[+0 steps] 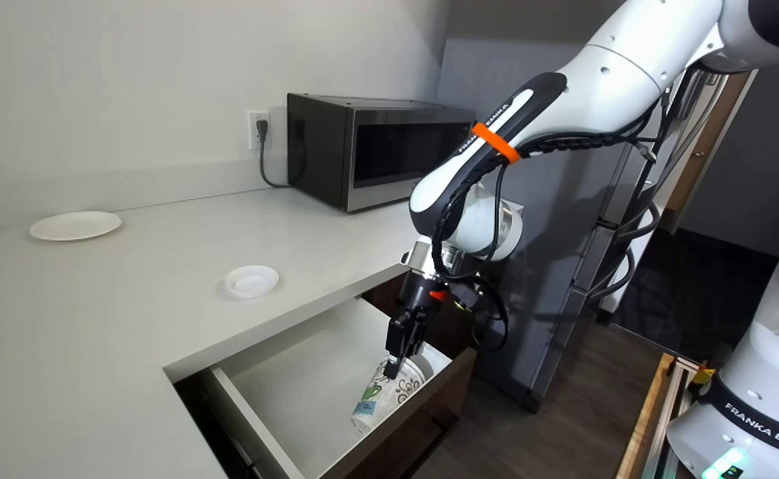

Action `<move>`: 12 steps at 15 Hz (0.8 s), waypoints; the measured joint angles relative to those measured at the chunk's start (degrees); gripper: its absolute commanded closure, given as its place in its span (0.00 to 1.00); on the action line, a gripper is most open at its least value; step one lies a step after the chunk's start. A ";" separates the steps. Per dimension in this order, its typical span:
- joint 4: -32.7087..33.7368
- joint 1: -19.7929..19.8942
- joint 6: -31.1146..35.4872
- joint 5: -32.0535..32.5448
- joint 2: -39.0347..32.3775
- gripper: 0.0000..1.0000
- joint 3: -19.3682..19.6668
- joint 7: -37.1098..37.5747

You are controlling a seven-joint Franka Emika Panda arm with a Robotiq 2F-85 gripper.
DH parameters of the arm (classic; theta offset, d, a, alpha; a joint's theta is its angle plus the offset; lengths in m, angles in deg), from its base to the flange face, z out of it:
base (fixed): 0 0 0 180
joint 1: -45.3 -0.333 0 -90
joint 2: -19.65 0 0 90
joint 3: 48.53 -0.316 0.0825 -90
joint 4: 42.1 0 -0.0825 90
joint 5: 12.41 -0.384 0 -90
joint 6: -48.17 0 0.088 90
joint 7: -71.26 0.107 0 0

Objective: Move the cups, which are in the drawer, to the counter

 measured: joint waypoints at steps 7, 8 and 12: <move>-1.26 -3.63 -0.22 4.11 6.25 0.98 -1.56 0.98; -2.06 -4.17 -0.22 5.72 8.22 0.98 -1.57 1.50; -5.59 -5.67 -0.22 10.10 17.54 0.98 -1.55 2.45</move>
